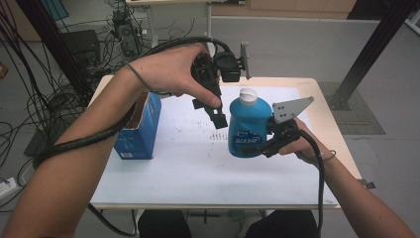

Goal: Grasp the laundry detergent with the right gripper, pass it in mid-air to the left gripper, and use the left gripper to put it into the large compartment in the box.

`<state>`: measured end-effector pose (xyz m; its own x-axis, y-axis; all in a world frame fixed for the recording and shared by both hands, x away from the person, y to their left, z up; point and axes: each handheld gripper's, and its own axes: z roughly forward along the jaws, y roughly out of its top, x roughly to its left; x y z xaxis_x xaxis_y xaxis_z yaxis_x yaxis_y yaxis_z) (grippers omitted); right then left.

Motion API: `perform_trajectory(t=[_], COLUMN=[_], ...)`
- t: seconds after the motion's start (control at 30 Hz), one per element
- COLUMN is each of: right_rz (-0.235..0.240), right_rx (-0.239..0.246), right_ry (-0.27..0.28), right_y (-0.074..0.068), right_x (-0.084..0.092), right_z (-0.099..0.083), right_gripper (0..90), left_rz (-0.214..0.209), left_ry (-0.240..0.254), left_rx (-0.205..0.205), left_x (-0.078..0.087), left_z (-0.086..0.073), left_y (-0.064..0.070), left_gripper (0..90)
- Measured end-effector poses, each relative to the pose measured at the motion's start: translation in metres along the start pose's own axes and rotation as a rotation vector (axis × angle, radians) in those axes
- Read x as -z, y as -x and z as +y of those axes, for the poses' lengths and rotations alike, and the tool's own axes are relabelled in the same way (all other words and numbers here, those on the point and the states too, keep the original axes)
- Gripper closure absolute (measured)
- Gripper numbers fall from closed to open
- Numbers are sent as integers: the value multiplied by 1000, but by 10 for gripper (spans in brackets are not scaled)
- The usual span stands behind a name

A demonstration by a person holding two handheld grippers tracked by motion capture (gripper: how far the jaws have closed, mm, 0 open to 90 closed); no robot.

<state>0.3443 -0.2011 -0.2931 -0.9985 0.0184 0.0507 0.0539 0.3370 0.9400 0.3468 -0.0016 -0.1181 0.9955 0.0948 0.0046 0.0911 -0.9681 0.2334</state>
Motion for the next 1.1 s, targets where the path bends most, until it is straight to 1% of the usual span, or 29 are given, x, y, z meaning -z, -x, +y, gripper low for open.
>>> perform_trajectory(t=[0.1, 0.4, 0.57, 0.77, 1.1], right_rz=[14, 31, 37, 42, 40], right_rx=[6, 9, 5, 15, 14], right_ry=[0, 3, 4, 5, 4], right_y=[-1, -1, -1, -2, -1], right_x=[-4, -13, -19, -22, -21], right_z=[2, 7, 9, 11, 12], right_gripper=[407, 407, 407, 407, 406], left_rz=[-2, -5, -8, -7, -4], left_ry=[-1, -11, -2, -16, -11], left_rx=[-14, -50, -64, -70, -66], left_x=[-1, -6, -5, -7, -7], left_z=[4, 16, 21, 24, 22], left_y=[3, 11, 13, 14, 13], left_gripper=[75, 76, 76, 78, 79])
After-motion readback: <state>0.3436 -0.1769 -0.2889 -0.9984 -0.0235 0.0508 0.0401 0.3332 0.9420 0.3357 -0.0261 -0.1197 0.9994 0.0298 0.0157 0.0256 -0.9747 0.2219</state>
